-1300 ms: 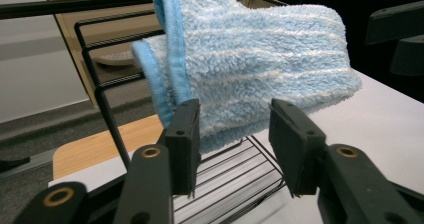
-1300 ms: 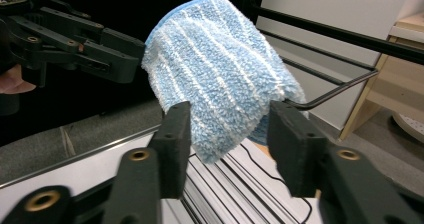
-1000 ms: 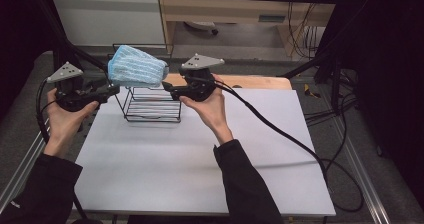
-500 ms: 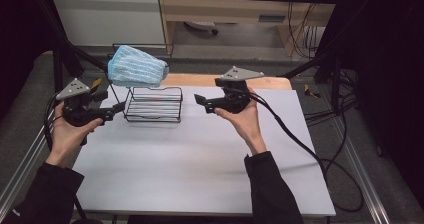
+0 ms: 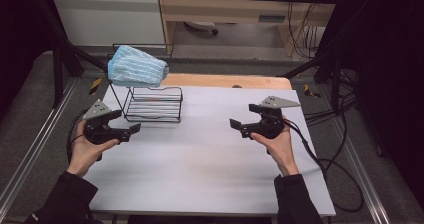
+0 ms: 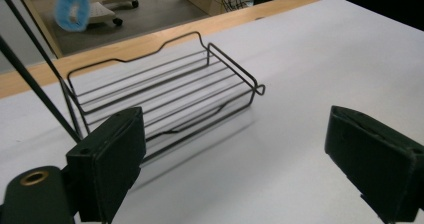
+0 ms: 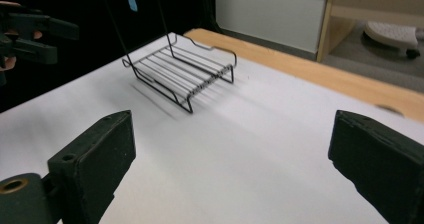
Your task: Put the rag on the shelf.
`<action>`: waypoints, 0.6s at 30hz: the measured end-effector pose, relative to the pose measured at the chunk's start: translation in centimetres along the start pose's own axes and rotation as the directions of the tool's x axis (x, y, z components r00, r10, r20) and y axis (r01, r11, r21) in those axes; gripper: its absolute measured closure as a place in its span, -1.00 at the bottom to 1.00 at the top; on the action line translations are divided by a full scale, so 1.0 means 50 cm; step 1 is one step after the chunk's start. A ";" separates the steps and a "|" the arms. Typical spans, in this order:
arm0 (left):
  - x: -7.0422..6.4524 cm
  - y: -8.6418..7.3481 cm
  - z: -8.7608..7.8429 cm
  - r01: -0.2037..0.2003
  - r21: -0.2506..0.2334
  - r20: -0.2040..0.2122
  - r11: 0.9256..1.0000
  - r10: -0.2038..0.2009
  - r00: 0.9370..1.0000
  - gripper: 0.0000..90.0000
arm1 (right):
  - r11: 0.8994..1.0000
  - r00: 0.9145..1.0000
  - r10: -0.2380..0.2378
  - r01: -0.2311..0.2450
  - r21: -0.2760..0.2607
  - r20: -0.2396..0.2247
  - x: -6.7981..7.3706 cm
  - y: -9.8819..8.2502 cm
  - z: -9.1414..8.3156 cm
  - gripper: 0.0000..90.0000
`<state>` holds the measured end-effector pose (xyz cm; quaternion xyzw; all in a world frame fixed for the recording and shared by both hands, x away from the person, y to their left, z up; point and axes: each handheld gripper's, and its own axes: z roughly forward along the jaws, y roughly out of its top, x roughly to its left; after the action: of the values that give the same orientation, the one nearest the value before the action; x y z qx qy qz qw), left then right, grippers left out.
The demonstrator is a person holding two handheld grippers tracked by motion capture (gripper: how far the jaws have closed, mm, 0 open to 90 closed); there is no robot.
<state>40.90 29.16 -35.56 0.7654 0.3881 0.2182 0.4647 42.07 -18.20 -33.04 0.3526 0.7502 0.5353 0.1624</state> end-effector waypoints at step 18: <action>-0.039 -0.124 0.043 -0.009 0.061 0.047 0.998 0.006 0.999 -0.73 | 0.992 0.993 0.096 -0.101 0.081 0.064 -0.059 -0.195 -0.073 -0.99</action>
<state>38.79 28.08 -41.99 0.7856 0.3809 0.1899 0.4491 38.39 -24.52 -41.02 0.4118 0.7485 0.4996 0.1432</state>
